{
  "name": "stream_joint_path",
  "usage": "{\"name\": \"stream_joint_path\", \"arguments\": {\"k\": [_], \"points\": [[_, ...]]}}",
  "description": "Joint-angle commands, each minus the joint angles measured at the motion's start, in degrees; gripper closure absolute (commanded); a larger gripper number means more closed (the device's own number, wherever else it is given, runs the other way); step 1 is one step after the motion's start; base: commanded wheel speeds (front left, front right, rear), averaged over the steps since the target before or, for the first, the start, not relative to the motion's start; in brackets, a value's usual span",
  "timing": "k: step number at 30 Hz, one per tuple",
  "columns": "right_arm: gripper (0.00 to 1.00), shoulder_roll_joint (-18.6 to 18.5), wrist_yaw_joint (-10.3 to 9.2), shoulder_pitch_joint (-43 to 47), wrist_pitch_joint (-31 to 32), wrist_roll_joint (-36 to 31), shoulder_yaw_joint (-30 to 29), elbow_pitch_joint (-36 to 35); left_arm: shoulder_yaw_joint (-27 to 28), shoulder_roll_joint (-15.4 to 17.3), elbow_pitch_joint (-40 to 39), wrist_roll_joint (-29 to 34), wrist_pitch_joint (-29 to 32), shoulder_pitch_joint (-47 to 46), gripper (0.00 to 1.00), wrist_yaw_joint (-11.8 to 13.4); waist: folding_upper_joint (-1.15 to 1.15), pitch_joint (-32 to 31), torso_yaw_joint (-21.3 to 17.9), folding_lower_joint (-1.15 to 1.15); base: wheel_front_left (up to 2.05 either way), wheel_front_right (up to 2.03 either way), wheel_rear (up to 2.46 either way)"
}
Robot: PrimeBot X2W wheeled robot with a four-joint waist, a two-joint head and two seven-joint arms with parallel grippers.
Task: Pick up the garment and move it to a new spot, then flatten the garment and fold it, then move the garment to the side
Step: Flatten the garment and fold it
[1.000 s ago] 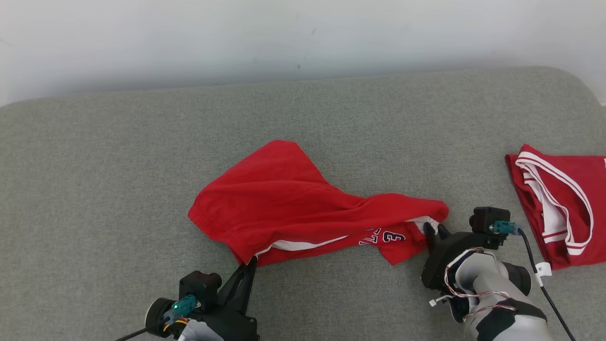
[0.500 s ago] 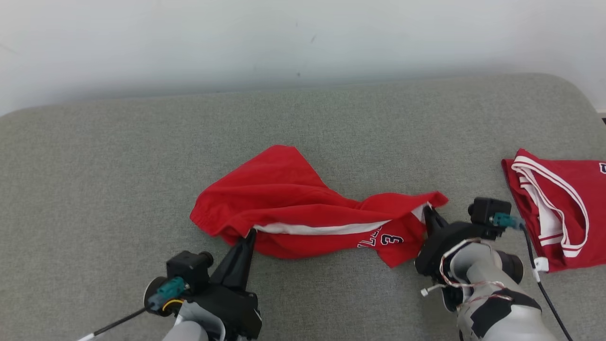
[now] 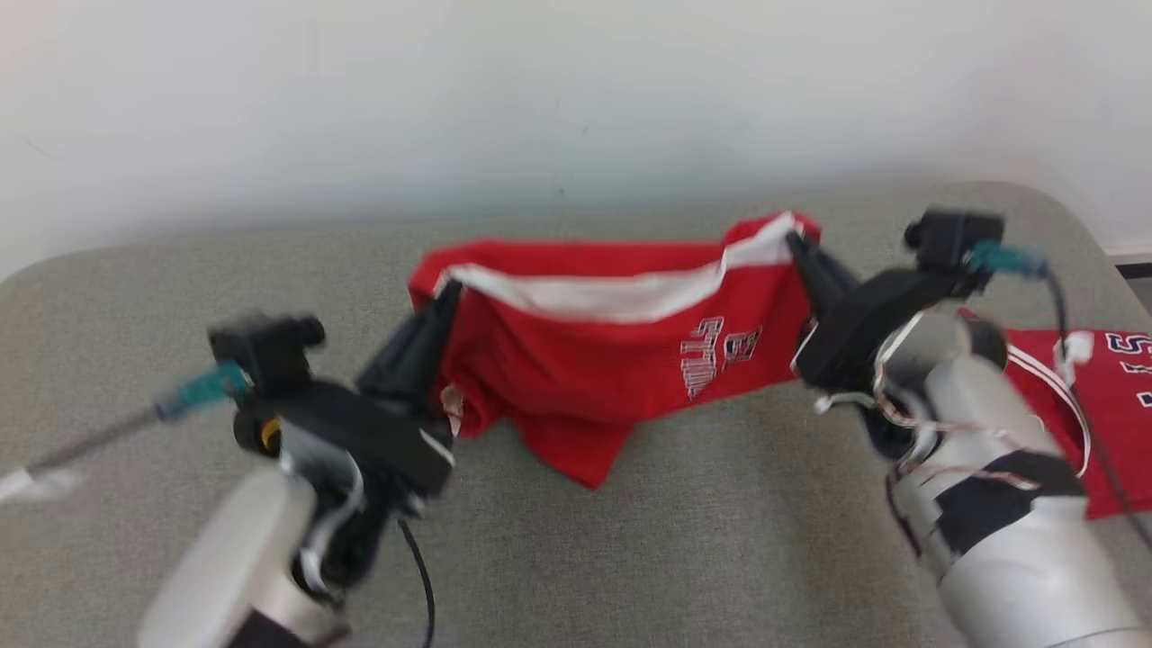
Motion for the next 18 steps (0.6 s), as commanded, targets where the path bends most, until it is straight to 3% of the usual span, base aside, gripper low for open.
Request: {"name": "stream_joint_path", "arguments": {"k": [1, 9, 18], "points": [[1.0, -1.0, -0.15, -0.8, 1.6, -0.1, -0.2, -2.1, 0.5, 0.4, -0.6, -2.1, 1.4, -2.0, 1.0, 0.0, 0.0, 0.5, -0.3, 0.0, 0.0, 0.0, 0.0], [1.0, -2.6, -0.15, -9.6, 12.9, -1.7, -2.8, -13.4, 5.5, 3.3, 2.2, -11.0, 9.7, -16.7, 1.0, 0.5, 0.0, 8.9, -1.7, 0.0, 0.0, 0.0, 0.0], [1.0, -0.9, -0.15, -32.7, 3.0, -11.1, -6.6, -9.5, 11.3, 4.5, 8.8, -10.0, 8.3, -39.3, 1.0, 4.1, 0.0, 25.6, -3.7, 0.0, 0.0, 0.0, 0.0]]}}
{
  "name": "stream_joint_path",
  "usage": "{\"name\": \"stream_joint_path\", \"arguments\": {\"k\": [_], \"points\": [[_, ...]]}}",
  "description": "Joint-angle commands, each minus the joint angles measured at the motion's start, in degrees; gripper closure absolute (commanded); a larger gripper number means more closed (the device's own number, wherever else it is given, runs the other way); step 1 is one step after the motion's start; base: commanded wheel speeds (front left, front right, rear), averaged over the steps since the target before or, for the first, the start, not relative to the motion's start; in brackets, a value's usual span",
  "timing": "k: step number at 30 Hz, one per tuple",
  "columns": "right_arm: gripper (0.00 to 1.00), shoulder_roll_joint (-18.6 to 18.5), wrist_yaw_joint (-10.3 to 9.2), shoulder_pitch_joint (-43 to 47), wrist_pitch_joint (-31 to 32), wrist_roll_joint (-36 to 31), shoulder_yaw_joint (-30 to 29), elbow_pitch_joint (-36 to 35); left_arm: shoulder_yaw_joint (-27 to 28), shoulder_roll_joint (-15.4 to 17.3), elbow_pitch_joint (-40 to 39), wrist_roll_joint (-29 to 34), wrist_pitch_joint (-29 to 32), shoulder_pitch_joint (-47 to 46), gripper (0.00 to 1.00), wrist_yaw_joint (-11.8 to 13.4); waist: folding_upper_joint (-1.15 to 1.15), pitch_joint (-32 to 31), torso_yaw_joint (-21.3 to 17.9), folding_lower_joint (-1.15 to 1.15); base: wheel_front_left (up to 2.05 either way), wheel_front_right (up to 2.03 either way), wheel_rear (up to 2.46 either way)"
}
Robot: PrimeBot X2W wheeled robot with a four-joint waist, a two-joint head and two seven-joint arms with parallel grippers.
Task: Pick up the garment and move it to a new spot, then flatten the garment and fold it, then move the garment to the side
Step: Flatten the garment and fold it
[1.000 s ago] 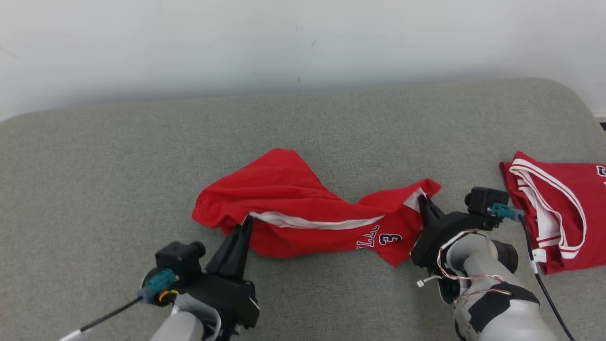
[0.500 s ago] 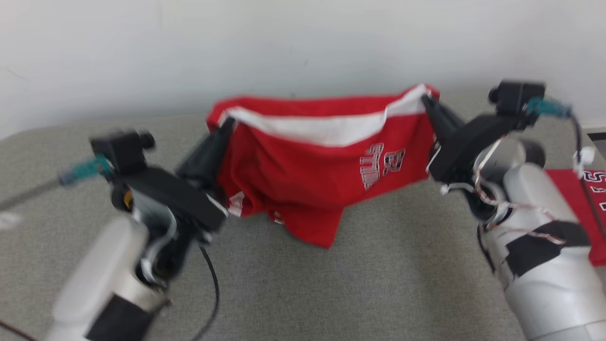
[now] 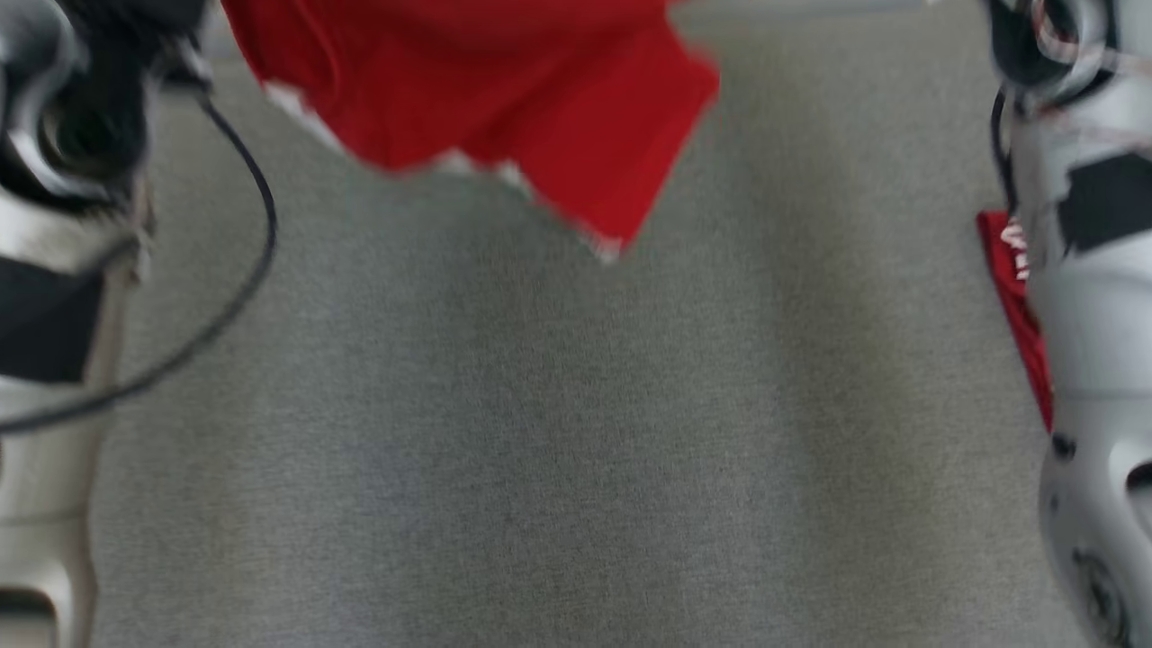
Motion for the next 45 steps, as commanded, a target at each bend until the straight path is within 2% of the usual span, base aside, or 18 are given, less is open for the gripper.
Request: {"name": "stream_joint_path", "arguments": {"k": [1, 7, 10, 14, 18, 23, 26, 30, 35, 39, 43, 45], "points": [[1.0, 0.1, -0.15, -2.4, -2.4, -0.9, -0.5, 1.0, 0.8, 0.4, 0.8, 0.8, -1.5, -2.9, 1.0, 0.1, -0.01, 10.3, -1.8, -0.02, 0.0, 0.0, 0.0], [1.0, 0.7, -0.15, -11.5, -12.5, -4.9, -3.1, 4.3, 1.8, 0.9, 3.4, 4.7, -7.7, -11.1, 1.0, 0.7, -0.01, 13.9, -1.8, -0.02, 0.0, 0.0, 0.0], [1.0, 0.1, -0.16, -14.4, -17.1, -8.3, -2.8, 6.3, 2.4, 0.2, 4.0, 5.4, -10.7, -14.2, 1.0, -0.2, -0.01, 15.4, -1.5, -0.02, 0.0, 0.0, 0.0], [1.0, -0.2, -0.16, -14.8, -19.9, -10.9, -1.0, 9.9, 2.4, -0.9, 6.3, 4.5, -13.4, -12.7, 1.0, -1.9, -0.01, 16.5, -1.2, -0.02, 0.0, 0.0, 0.0], [1.0, -0.6, -0.15, -11.8, -20.0, -8.9, 3.3, 13.6, 1.1, -1.7, 8.8, 4.1, -15.5, -9.7, 1.0, -3.2, -0.01, 16.6, -0.9, -0.02, 0.0, 0.0, 0.0], [1.0, -3.1, -0.15, -6.1, -19.8, -3.4, 10.2, 13.3, -3.2, -2.6, 8.6, 2.8, -15.4, -3.0, 1.0, -4.0, -0.01, 13.9, 0.4, -0.02, 0.0, 0.0, 0.0], [1.0, -5.8, -0.16, -0.9, -17.5, 1.5, 14.4, 10.9, -6.2, -2.8, 5.0, -0.4, -14.6, 2.5, 1.0, -4.0, -0.01, 10.7, 1.4, -0.02, 0.0, 0.0, 0.0], [1.0, -10.5, -0.15, 7.7, -11.7, 7.7, 18.6, 5.6, -10.6, -0.8, 0.6, -2.8, -13.6, 10.6, 1.0, -3.9, -0.01, 5.4, 2.3, -0.02, 0.0, 0.0, 0.0], [1.0, -16.4, -0.15, 19.7, -3.0, 12.7, 20.5, -3.8, -16.5, 3.0, -1.7, -0.6, -13.7, 20.1, 1.0, -3.9, -0.01, -0.6, 2.6, -0.02, 0.0, 0.0, 0.0], [1.0, -20.5, -0.15, 29.9, 3.9, 13.7, 19.9, -11.1, -20.5, 3.8, -1.1, 0.9, -13.7, 27.6, 1.0, -3.7, -0.01, -5.3, 2.9, -0.02, 0.0, 0.0, 0.0], [1.0, -23.1, -0.15, 41.2, 12.8, 13.3, 17.8, -17.4, -23.5, 4.3, -0.9, 1.8, -13.5, 35.2, 1.0, -2.7, -0.01, -9.8, 2.6, -0.02, 0.0, 0.0, 0.0], [1.0, -23.2, -0.15, 46.8, 17.0, 13.5, 15.6, -20.7, -24.5, 4.9, -1.5, 1.6, -13.3, 39.0, 1.0, -1.8, -0.01, -11.6, 2.4, -0.02, 0.0, 0.0, 0.0]]}}
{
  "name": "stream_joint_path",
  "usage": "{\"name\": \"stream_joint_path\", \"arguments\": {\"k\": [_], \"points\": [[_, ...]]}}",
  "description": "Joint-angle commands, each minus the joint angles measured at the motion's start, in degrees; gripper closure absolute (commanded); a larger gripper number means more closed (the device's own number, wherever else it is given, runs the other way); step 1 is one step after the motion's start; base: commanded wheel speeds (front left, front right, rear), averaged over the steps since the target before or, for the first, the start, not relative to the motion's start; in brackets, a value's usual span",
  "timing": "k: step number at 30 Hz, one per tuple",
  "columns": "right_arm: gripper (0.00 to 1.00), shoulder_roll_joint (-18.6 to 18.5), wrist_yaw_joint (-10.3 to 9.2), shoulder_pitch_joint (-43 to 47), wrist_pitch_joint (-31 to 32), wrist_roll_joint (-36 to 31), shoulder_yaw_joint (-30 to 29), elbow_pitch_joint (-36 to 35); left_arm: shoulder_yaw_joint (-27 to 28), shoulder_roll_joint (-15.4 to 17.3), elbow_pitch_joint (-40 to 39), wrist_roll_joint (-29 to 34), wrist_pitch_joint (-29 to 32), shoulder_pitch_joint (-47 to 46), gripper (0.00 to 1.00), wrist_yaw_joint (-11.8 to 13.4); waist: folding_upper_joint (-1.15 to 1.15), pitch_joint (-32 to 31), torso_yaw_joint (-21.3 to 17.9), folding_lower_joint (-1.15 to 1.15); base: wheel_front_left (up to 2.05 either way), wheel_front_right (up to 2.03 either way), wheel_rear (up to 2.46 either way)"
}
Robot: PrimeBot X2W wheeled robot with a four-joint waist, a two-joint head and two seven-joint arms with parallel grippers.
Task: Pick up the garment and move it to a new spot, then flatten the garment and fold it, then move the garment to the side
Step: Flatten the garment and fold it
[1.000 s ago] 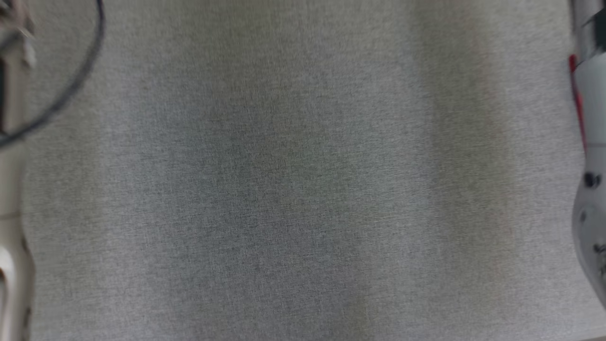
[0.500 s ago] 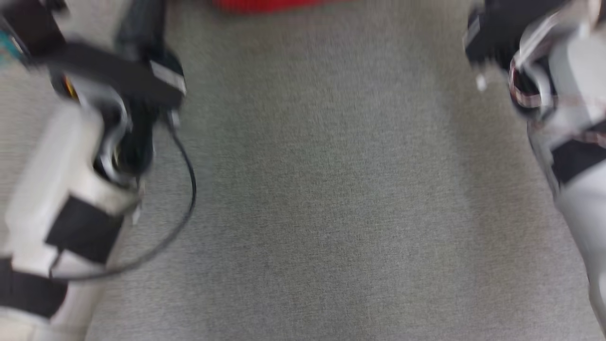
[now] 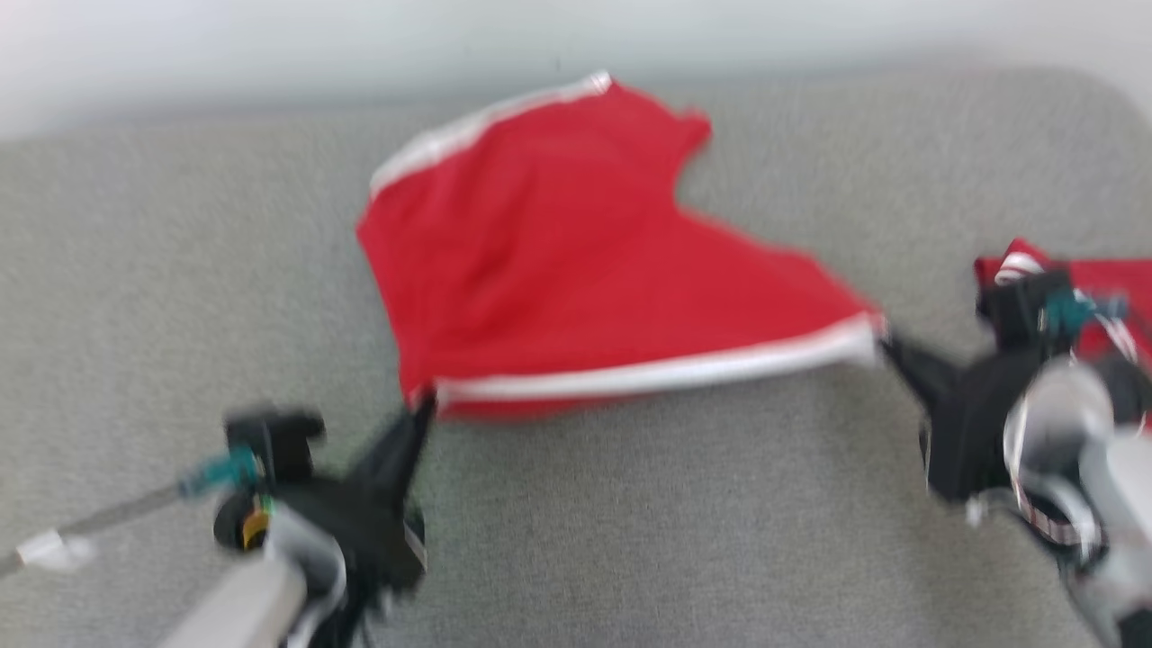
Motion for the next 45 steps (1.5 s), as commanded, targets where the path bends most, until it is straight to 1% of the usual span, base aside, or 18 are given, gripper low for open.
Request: {"name": "stream_joint_path", "arguments": {"k": [1, 2, 3, 6, 12, 15, 19, 22, 24, 27, 29, 33, 37, 39, 40, 42, 45], "points": [[1.0, -0.1, -0.15, 5.3, 3.1, -0.2, -1.8, -3.0, -1.2, 1.1, -0.5, 0.8, 0.4, 3.8, 1.0, 1.0, 0.01, -7.3, 0.3, 0.03, 0.0, 0.0, 0.0], [1.0, 0.1, -0.15, 8.3, 4.9, -0.3, -2.8, -4.8, -1.8, 1.4, -1.0, 0.7, 0.8, 5.8, 1.0, 1.5, 0.01, -8.0, 0.2, 0.03, 0.0, 0.0, 0.0], [1.0, 0.1, -0.15, 8.3, 4.9, -0.3, -2.8, -4.8, -1.8, 1.4, -1.0, 0.7, 0.8, 5.8, 1.0, 1.5, 0.01, -8.0, 0.2, 0.03, 0.0, 0.0, 0.0], [1.0, 1.3, -0.15, 16.3, 9.2, -0.6, -5.8, -10.2, -3.3, 3.0, -2.6, 1.1, 1.6, 10.7, 1.0, 3.5, 0.01, -9.8, -0.1, 0.03, 0.0, 0.0, 0.0], [1.0, 2.4, -0.15, 29.1, 16.3, -2.3, -9.8, -20.0, -6.4, 6.6, -7.7, 2.7, 2.9, 18.6, 1.0, 7.0, 0.01, -11.6, -0.4, 0.03, 0.0, 0.0, 0.0], [1.0, 0.9, -0.16, 34.5, 20.9, -3.7, -10.6, -23.9, -7.7, 8.0, -10.7, 3.5, 3.7, 21.7, 1.0, 9.0, 0.01, -11.9, -0.2, 0.03, 0.0, 0.0, 0.0], [1.0, 1.5, -0.16, 39.8, 26.1, -4.9, -13.6, -28.1, -8.6, 10.6, -15.0, 3.4, 5.5, 25.3, 1.0, 11.6, 0.01, -12.1, 0.0, 0.03, 0.0, 0.0, 0.0], [1.0, 2.4, -0.15, 42.7, 29.2, -5.5, -15.8, -31.2, -9.7, 11.6, -18.6, 3.1, 7.0, 27.5, 1.0, 12.7, 0.01, -12.1, 0.3, 0.03, 0.0, 0.0, 0.0], [1.0, 2.9, -0.15, 43.2, 29.5, -6.4, -17.5, -33.6, -9.5, 11.9, -20.5, 2.8, 7.2, 27.8, 1.0, 13.3, 0.01, -12.0, 0.7, 0.03, 0.0, 0.0, 0.0], [1.0, 2.9, -0.15, 41.5, 28.2, -8.2, -18.5, -35.2, -8.4, 11.1, -22.2, 2.7, 6.1, 26.9, 1.0, 14.1, 0.01, -11.6, 1.6, 0.03, 0.0, 0.0, 0.0], [1.0, 2.9, -0.15, 39.2, 27.0, -9.0, -18.0, -35.2, -8.4, 10.1, -22.7, 2.9, 6.2, 25.5, 1.0, 14.1, 0.01, -11.1, 2.3, 0.03, 0.0, 0.0, 0.0], [1.0, 3.3, -0.15, 32.5, 24.5, -11.0, -15.9, -31.8, -7.6, 8.0, -21.8, 3.9, 5.7, 21.7, 1.0, 14.3, 0.01, -9.9, 4.3, 0.03, 0.0, 0.0, 0.0], [1.0, 3.1, -0.15, 23.9, 20.5, -12.6, -13.3, -25.7, -6.2, 5.2, -19.7, 4.1, 4.9, 17.5, 1.0, 14.9, 0.01, -8.1, 6.3, 0.03, 0.0, 0.0, 0.0], [1.0, 3.0, -0.15, 19.2, 18.0, -14.1, -12.1, -22.1, -6.0, 3.9, -18.6, 4.2, 5.2, 15.3, 1.0, 14.3, 0.01, -7.0, 7.3, 0.03, 0.0, 0.0, 0.0], [1.0, 4.1, -0.15, 14.8, 16.3, -15.0, -10.7, -18.1, -5.5, 2.7, -17.5, 3.9, 4.8, 13.4, 1.0, 13.9, 0.01, -6.1, 8.2, 0.03, 0.0, 0.0, 0.0], [1.0, 4.6, -0.15, 10.4, 14.6, -15.9, -9.5, -14.3, -5.2, 1.4, -16.5, 3.8, 4.5, 11.6, 1.0, 13.5, 0.01, -5.2, 9.2, 0.03, 0.0, 0.0, 0.0], [1.0, 5.3, -0.15, 4.7, 11.9, -16.9, -7.6, -8.6, -4.5, -0.5, -14.8, 4.0, 4.1, 9.2, 1.0, 14.2, 0.01, -4.1, 10.6, 0.03, 0.0, 0.0, 0.0]]}}
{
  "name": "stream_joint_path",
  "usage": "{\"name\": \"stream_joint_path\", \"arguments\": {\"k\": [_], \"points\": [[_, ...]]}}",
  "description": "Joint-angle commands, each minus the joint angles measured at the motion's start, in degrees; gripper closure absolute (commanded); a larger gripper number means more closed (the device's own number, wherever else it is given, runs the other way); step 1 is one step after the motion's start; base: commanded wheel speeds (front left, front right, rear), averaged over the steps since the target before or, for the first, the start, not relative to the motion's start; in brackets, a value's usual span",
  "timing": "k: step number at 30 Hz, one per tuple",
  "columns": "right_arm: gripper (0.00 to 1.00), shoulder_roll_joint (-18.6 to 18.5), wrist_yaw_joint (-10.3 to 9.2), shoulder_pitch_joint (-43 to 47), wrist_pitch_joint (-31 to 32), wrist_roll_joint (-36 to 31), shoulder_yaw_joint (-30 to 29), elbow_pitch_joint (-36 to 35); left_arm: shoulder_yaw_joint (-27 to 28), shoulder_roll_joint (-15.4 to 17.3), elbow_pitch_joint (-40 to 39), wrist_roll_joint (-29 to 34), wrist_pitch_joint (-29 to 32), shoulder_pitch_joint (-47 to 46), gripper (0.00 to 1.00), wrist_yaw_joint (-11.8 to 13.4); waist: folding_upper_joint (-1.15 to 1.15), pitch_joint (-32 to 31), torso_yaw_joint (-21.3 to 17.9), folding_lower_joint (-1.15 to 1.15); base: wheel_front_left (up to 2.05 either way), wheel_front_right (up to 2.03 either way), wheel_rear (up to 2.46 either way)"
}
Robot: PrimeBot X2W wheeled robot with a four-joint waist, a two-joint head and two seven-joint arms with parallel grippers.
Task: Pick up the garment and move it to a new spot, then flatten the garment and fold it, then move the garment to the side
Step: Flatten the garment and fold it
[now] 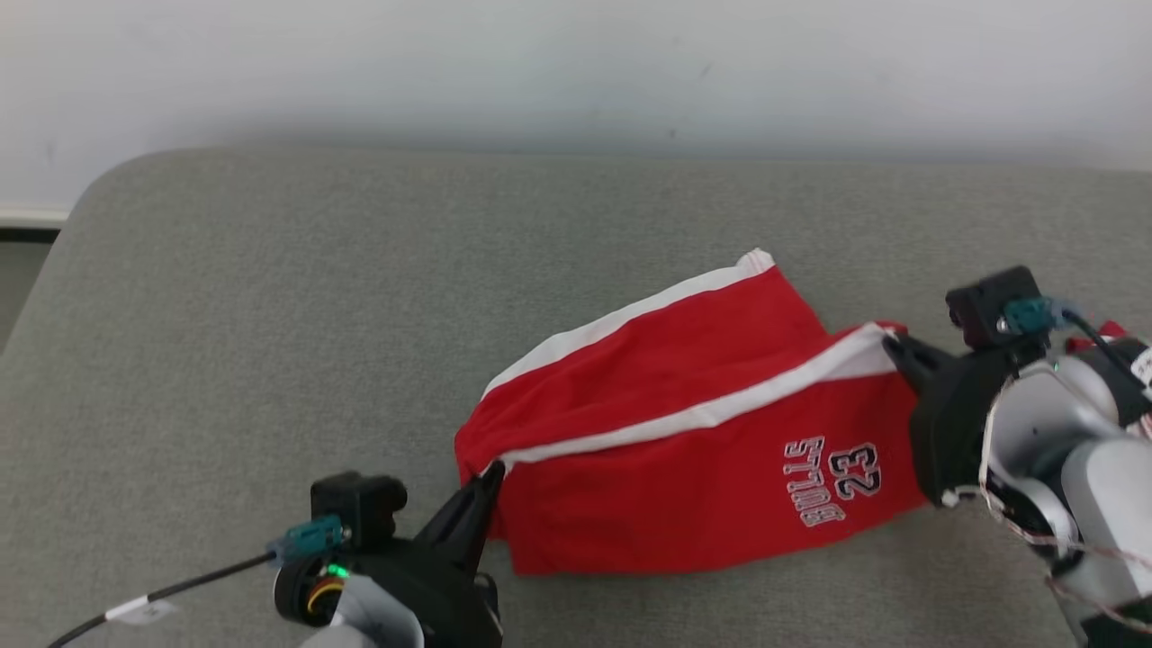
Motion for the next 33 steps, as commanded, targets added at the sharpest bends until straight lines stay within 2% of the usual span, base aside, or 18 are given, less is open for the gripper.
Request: {"name": "stream_joint_path", "arguments": {"k": [1, 2, 6, 11, 17, 24, 25, 26, 27, 28, 33], "points": [[1.0, 0.3, -0.15, -2.3, -1.2, -0.9, 0.6, 2.2, 0.4, -0.8, 0.6, 0.3, -0.5, -1.2, 1.0, 0.4, -0.01, 2.3, 2.5, -0.01, 0.0, 0.0, 0.0], [1.0, 0.3, -0.15, -2.3, -1.2, -0.9, 0.6, 2.2, 0.4, -0.8, 0.6, 0.3, -0.5, -1.2, 1.0, 0.4, -0.01, 2.3, 2.5, -0.01, 0.0, 0.0, 0.0], [1.0, 1.6, -0.15, -8.2, -4.6, -2.6, 1.5, 9.7, 1.4, -2.5, 2.5, 0.4, -1.4, -3.6, 1.0, 1.0, -0.01, 4.2, 4.0, -0.01, 0.0, 0.0, 0.0], [1.0, 2.9, -0.15, -14.1, -8.7, -5.2, 0.4, 17.5, 1.7, -4.8, 5.3, 1.0, -2.0, -7.4, 1.0, 0.6, -0.01, 6.9, 5.8, -0.01, 0.0, 0.0, 0.0], [1.0, 4.3, -0.16, -20.6, -14.5, -8.4, -0.6, 23.2, 1.4, -7.2, 9.6, 2.6, -2.4, -12.6, 1.0, 1.0, -0.01, 10.1, 7.1, -0.01, 0.0, 0.0, 0.0], [1.0, 5.7, -0.16, -25.9, -17.6, -10.4, 0.1, 30.1, 1.7, -9.6, 13.4, 2.9, -3.8, -16.1, 0.99, 0.7, -0.01, 12.7, 7.8, -0.01, 0.0, 0.0, 0.0], [1.0, 6.0, -0.16, -26.4, -18.0, -10.4, 0.4, 31.1, 1.8, -9.9, 14.1, 3.0, -4.0, -16.5, 0.86, 1.0, -0.01, 12.9, 7.8, -0.01, 0.0, 0.0, 0.0], [1.0, 6.2, -0.16, -26.8, -18.4, -10.3, 0.6, 32.0, 1.9, -10.1, 14.7, 3.1, -4.0, -16.8, 0.64, 1.3, -0.01, 13.0, 7.8, -0.01, 0.0, 0.0, 0.0], [0.53, 6.4, -0.16, -27.2, -19.0, -10.1, 0.6, 32.8, 1.7, -10.2, 15.1, 3.4, -4.1, -17.1, 0.17, 1.3, -0.01, 13.0, 7.8, -0.01, 0.0, 0.0, 0.0], [0.0, 6.6, -0.16, -27.6, -19.6, -9.8, 0.6, 33.5, 1.6, -10.3, 15.5, 3.5, -4.3, -17.2, 0.0, 1.2, -0.01, 13.1, 7.8, -0.01, 0.0, 0.0, 0.0], [0.0, 7.8, -0.16, -27.8, -22.1, -8.4, -0.5, 36.5, 1.3, -10.2, 17.1, 4.4, -5.8, -17.1, 0.0, 0.7, -0.01, 12.0, 7.7, -0.01, 0.0, 0.0, 0.0]]}}
